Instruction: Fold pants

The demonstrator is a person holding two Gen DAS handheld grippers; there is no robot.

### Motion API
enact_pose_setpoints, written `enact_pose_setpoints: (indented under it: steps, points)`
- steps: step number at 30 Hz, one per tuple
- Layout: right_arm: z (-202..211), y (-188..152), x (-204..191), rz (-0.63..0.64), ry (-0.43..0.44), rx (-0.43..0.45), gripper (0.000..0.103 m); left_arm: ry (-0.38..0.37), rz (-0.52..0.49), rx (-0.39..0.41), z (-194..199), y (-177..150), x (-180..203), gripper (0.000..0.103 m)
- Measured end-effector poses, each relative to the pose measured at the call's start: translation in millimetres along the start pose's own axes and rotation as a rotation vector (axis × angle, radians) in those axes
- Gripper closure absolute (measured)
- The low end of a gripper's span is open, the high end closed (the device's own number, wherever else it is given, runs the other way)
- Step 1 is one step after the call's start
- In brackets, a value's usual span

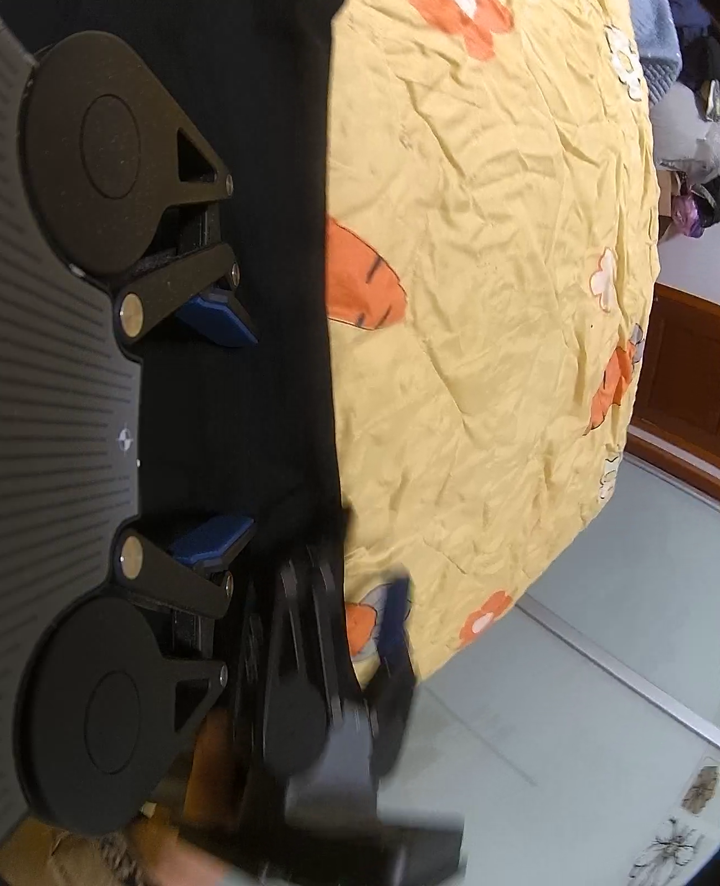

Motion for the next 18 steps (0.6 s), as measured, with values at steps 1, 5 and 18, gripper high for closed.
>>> enact_pose_setpoints:
  steps: [1, 5, 18]
  points:
    - [11.8, 1.2, 2.6, 0.008, -0.020, 0.019, 0.030, 0.003, -0.004, -0.001, -3.9, 0.6, -0.5, 0.034]
    - [48.2, -12.1, 0.8, 0.037, 0.120, -0.062, 0.030, 0.010, -0.032, 0.030, -11.7, 6.6, 2.4, 0.034]
    - [22.7, -21.8, 22.7, -0.009, -0.055, -0.042, 0.019, 0.103, -0.093, 0.120, 19.0, 11.4, -8.8, 0.033]
Point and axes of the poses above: each gripper's, at about its wrist camera, not at the fingertips, and z roughly against the way its jaws point, x to its right, y to its top, the point moved 6 cm from there along -z, roughly the way its jaws point, and after that the axes turned 11 degrees about x, right-handed, at the moved point
